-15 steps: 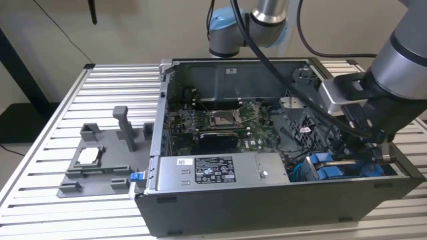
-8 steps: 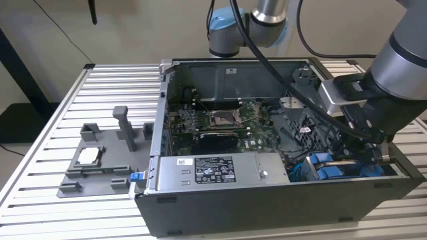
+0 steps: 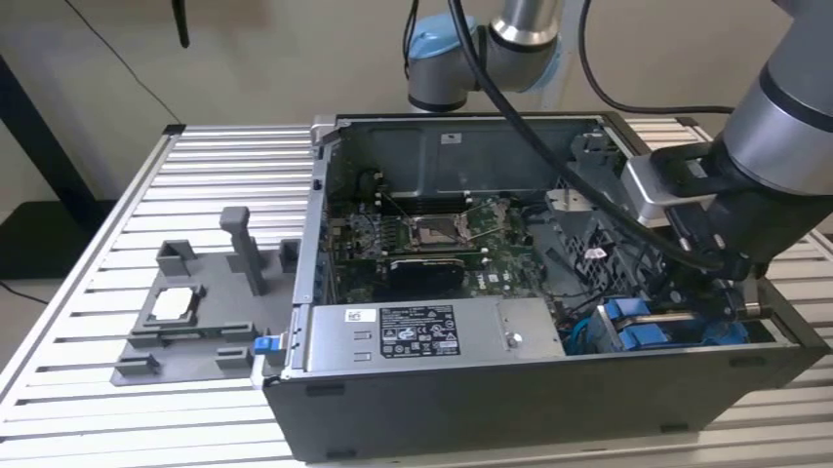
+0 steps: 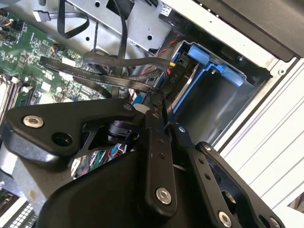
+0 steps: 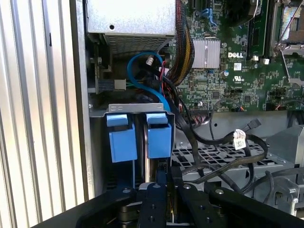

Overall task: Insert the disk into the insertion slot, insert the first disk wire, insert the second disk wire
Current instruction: 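Insert the second disk wire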

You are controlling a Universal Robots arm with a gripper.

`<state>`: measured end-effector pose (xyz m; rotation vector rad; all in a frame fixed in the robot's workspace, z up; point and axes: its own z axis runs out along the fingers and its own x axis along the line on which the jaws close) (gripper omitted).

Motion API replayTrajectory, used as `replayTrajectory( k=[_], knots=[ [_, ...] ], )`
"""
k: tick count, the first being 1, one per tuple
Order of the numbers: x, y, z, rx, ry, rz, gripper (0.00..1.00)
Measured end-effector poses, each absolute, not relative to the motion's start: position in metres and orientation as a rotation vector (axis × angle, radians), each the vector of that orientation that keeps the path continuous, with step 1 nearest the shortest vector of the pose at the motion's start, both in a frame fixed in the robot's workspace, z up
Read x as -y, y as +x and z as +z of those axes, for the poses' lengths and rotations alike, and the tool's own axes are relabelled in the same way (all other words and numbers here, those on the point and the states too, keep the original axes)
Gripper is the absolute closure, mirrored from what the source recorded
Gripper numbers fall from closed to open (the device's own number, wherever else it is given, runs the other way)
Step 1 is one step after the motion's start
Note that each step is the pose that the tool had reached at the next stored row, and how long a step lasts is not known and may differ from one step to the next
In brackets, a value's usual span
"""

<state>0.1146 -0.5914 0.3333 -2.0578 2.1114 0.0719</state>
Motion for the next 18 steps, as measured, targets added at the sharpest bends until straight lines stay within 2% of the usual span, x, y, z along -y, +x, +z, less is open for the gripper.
replayTrajectory(
  k=[2, 3, 15, 18],
  knots=[
    [0.591, 0.115, 0.335, -2.111, -2.058, 0.072, 0.83],
    [0.591, 0.115, 0.338, -2.112, -2.058, 0.071, 0.76],
    [0.592, 0.115, 0.367, -2.116, -2.054, 0.071, 0.76],
    [0.591, 0.117, 0.369, -2.133, -2.066, 0.096, 0.76]
  ],
)
